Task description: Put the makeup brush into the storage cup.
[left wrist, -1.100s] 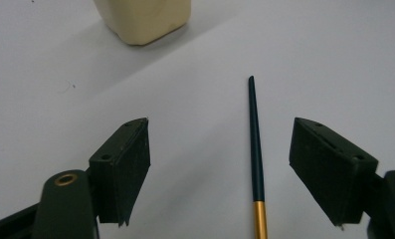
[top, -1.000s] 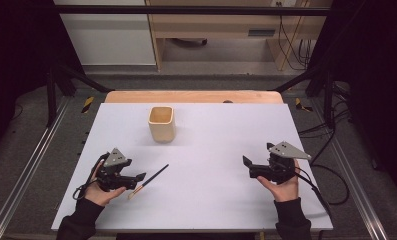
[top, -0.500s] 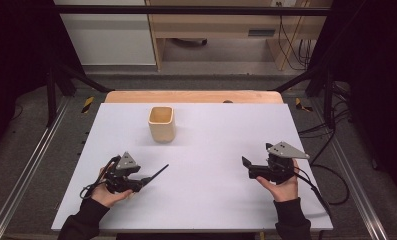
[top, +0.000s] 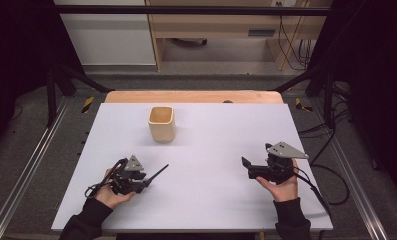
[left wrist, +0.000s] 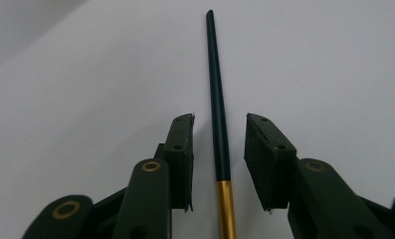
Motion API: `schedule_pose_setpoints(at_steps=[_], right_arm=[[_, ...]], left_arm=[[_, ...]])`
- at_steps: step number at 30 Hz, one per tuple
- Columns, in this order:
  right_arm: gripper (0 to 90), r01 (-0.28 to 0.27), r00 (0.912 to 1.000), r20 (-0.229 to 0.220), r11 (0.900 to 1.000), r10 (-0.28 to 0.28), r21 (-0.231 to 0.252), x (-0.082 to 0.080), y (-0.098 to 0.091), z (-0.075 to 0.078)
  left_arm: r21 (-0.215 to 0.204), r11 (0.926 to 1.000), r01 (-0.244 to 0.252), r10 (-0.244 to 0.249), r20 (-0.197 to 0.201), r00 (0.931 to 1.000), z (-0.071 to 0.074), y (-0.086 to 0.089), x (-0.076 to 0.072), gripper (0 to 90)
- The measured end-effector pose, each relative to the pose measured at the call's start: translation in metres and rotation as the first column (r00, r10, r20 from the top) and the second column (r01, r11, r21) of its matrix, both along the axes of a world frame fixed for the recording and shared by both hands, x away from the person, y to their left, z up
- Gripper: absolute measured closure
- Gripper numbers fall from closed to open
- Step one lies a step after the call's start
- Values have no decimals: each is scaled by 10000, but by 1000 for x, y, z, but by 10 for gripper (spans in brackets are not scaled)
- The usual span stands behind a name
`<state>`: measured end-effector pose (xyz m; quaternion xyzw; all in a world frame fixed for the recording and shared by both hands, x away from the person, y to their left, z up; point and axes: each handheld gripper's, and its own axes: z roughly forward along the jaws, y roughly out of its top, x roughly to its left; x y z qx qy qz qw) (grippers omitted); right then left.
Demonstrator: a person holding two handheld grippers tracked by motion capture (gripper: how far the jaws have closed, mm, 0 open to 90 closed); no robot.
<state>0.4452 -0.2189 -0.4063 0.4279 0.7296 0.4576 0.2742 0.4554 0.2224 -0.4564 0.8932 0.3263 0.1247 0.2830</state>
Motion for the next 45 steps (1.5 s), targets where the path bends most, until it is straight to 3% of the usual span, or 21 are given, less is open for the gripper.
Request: schedule_pose_setpoints(at_steps=[20,36,45], right_arm=[[61,-2,10000,-76,10000,2,-23,0,1,0],[61,-27,10000,-64,10000,27,-20,0,1,0],[61,18,10000,-54,10000,-18,38,-2,-1,1]], left_arm=[[270,9993,-240,252,-452,9987,-1,-1,1,818],[294,9962,-824,839,-570,9948,-1,5,5,818],[388,9978,-539,560,-558,9969,7,6,8,691]])
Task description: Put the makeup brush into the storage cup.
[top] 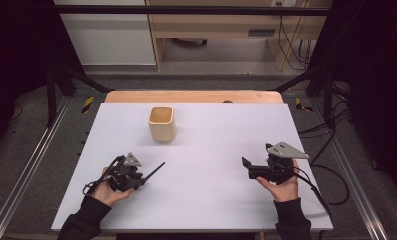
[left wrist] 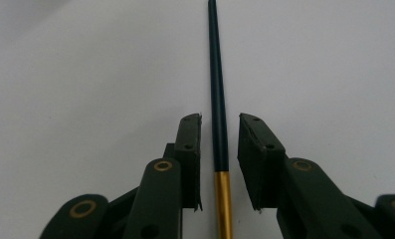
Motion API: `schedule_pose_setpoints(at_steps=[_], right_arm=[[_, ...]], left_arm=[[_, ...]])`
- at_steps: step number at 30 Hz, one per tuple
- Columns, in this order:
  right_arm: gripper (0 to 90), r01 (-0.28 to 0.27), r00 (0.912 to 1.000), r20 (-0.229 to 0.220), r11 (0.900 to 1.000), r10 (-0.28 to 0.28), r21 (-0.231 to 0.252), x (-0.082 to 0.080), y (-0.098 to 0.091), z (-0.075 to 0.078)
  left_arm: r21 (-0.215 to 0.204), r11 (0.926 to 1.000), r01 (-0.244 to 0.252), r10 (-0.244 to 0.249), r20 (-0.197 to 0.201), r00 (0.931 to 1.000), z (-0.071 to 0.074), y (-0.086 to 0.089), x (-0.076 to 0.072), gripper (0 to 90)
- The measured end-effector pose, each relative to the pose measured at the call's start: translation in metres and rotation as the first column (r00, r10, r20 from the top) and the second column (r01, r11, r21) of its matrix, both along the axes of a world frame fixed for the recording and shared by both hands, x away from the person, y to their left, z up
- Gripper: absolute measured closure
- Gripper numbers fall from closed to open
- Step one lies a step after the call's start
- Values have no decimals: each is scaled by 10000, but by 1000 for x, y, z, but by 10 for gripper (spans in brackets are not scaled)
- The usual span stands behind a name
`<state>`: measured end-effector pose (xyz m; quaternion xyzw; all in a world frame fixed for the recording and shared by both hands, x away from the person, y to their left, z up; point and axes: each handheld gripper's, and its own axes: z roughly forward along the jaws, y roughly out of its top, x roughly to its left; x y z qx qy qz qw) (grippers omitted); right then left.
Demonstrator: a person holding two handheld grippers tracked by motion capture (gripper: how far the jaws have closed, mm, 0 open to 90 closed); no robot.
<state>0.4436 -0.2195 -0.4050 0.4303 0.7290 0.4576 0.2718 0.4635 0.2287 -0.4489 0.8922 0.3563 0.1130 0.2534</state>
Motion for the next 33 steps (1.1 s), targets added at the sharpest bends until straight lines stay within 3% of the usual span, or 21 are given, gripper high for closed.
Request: schedule_pose_setpoints(at_steps=[10,15,27,33], right_arm=[[61,4,10000,65,10000,-4,85,-1,-2,2],[61,-28,10000,1,10000,28,49,-1,-2,2],[60,-84,9999,-56,10000,84,34,-1,-1,1],[60,-100,9999,-30,9999,100,-2,-1,-1,1]], left_arm=[[853,9955,413,-374,-465,9982,4,-12,12,653],[1093,9928,489,-423,-622,9972,0,-18,16,695],[1081,9932,424,-330,-868,9957,-2,-20,17,809],[1058,9940,276,-181,-894,9958,-2,-21,16,824]])
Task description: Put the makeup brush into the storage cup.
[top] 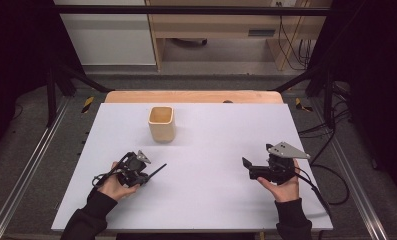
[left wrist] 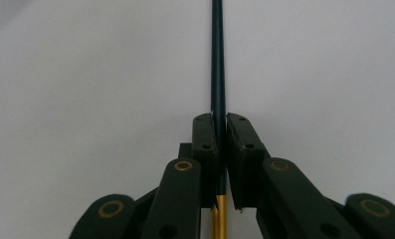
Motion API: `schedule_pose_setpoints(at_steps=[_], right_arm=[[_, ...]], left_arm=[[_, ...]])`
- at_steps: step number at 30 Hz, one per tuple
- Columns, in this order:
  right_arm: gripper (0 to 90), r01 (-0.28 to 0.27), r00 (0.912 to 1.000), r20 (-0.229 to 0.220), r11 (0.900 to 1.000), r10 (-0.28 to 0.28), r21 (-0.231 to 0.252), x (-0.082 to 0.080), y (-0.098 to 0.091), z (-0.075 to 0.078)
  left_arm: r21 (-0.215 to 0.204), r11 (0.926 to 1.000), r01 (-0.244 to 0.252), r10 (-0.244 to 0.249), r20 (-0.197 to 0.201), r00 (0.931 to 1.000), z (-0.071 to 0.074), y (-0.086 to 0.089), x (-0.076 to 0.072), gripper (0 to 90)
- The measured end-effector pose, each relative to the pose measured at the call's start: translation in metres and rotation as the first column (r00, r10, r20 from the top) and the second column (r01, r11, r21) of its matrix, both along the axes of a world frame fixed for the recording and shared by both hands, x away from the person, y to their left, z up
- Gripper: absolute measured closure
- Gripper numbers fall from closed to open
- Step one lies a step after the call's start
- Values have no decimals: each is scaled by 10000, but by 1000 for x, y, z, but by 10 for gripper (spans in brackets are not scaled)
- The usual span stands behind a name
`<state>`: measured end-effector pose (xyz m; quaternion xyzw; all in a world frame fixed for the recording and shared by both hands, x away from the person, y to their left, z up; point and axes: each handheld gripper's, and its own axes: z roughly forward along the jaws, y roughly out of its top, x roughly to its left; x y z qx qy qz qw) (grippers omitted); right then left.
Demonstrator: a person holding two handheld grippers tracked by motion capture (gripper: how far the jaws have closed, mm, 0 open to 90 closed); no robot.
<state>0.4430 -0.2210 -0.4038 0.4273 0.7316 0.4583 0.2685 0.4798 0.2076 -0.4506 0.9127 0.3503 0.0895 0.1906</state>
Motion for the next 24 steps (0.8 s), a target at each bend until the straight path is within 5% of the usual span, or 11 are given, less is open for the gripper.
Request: schedule_pose_setpoints(at_steps=[13,24], right_arm=[[60,-61,10000,-31,9999,61,-85,0,1,-1],[60,-81,10000,3,9999,81,-68,0,1,-1]], left_arm=[[-53,10000,46,-45,142,9999,0,1,-1,826],[-870,9961,145,-79,754,9971,17,6,-9,826]])
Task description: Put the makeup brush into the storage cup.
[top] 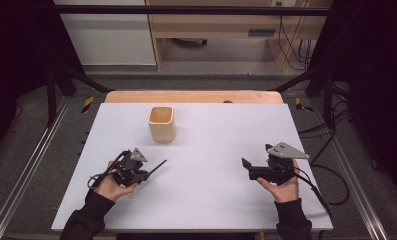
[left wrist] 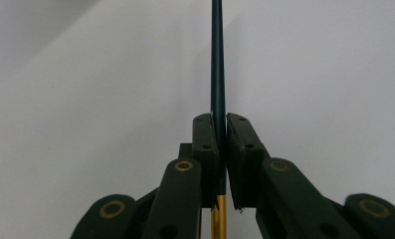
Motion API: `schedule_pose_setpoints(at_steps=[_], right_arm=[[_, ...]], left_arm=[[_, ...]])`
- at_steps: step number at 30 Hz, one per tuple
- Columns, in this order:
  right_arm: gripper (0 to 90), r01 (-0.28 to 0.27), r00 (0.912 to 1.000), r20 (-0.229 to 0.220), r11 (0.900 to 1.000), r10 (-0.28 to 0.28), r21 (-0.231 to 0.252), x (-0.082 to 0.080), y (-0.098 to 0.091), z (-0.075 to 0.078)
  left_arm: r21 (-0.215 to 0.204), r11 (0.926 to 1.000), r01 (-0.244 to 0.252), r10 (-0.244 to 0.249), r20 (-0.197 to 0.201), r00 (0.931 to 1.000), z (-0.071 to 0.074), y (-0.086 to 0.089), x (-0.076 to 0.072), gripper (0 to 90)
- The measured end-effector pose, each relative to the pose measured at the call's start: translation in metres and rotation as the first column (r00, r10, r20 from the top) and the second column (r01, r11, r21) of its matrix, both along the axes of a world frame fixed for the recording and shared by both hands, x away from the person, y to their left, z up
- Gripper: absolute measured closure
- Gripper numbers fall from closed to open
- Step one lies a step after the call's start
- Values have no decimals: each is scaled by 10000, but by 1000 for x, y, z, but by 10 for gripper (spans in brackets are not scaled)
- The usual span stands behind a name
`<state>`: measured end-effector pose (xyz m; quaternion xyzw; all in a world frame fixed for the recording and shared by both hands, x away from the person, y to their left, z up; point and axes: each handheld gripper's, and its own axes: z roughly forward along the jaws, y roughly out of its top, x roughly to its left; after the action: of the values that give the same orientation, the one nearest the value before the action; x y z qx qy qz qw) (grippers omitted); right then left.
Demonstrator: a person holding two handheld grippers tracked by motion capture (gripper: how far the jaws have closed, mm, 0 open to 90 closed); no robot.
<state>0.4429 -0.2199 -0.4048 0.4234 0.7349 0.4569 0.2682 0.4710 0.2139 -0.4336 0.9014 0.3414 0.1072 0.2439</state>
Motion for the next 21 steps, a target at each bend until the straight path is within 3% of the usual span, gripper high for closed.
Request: schedule_pose_setpoints(at_steps=[8,15,21], right_arm=[[61,-12,10000,9,10000,12,22,-1,0,0],[60,-28,10000,-14,10000,28,44,-1,2,1],[61,-70,10000,9,10000,70,0,-1,2,1]], left_arm=[[-607,9982,-6,24,295,9996,10,6,-4,826],[-1193,9929,-7,107,830,9965,21,8,-9,826],[-1440,9896,23,151,1192,9928,26,9,-12,826]])
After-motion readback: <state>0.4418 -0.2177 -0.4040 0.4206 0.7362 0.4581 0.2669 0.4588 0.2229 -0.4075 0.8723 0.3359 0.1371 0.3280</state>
